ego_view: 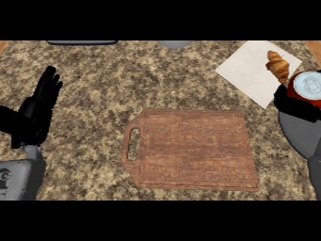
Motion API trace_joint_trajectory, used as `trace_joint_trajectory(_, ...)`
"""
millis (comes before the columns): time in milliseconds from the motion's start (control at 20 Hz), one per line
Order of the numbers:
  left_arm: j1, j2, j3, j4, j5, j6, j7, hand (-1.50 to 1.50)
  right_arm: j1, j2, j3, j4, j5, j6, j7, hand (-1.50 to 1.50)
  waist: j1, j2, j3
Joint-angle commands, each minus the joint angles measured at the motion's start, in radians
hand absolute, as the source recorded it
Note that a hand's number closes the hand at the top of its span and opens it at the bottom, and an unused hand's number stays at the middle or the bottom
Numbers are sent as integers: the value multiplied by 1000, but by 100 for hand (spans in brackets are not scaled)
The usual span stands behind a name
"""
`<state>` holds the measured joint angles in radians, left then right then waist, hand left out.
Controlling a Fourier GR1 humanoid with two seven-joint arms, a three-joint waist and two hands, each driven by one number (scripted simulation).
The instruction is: Pick the can from the cutting board and place it in the pan
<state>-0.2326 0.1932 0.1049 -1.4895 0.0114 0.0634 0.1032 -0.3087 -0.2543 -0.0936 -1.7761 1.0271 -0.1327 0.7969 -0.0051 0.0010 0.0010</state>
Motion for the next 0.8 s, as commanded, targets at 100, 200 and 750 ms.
trace_joint_trajectory(100, -5, 1, -3, -25, 14, -16, 38, 0, 63, -154, -201, 237, -106, -112, -241, 150, 9, 1, 1)
trace_joint_trajectory(200, 13, -4, -9, -22, -9, -1, 3, 0, 52, -233, -246, 336, -101, -115, -302, 150, 13, 3, 1)
trace_joint_trajectory(750, -60, 7, 10, 12, 9, -20, 31, 0, -102, -307, -417, 1067, -256, -436, -788, 150, 27, 8, 3)
